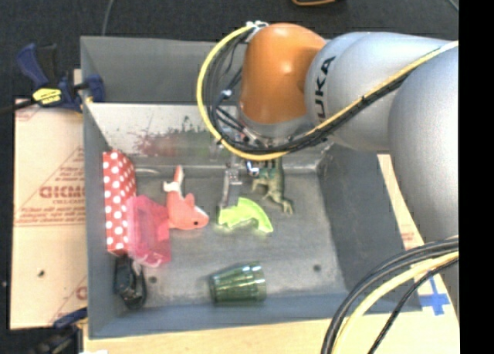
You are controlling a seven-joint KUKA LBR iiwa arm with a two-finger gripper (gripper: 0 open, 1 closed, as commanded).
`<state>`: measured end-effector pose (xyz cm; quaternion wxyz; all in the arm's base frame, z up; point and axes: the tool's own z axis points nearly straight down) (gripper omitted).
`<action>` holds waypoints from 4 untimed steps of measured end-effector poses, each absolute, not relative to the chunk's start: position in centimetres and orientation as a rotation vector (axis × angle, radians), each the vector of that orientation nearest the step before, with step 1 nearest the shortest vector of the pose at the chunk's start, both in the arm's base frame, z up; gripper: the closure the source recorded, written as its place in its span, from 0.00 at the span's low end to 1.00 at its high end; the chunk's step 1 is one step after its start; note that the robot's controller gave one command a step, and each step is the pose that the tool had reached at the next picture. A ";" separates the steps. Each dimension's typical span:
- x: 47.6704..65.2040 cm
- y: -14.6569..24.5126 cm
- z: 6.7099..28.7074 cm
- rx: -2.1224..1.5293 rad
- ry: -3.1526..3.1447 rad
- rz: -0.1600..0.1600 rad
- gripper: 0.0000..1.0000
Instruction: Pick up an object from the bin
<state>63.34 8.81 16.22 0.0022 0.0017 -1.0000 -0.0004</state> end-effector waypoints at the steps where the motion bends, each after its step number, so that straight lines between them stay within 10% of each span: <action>1: 63.5 8.8 16.7 0.001 -3.146 -0.002 0.00; 2: 60.5 2.5 6.9 0.184 -3.136 0.001 0.00; 3: 59.7 1.8 15.7 0.139 -3.157 -0.004 0.00; 4: 60.2 2.3 10.0 0.105 -3.138 -0.004 0.00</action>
Offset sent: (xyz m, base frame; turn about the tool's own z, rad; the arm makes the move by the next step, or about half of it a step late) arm -0.0285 -0.0602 -0.0922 -0.1174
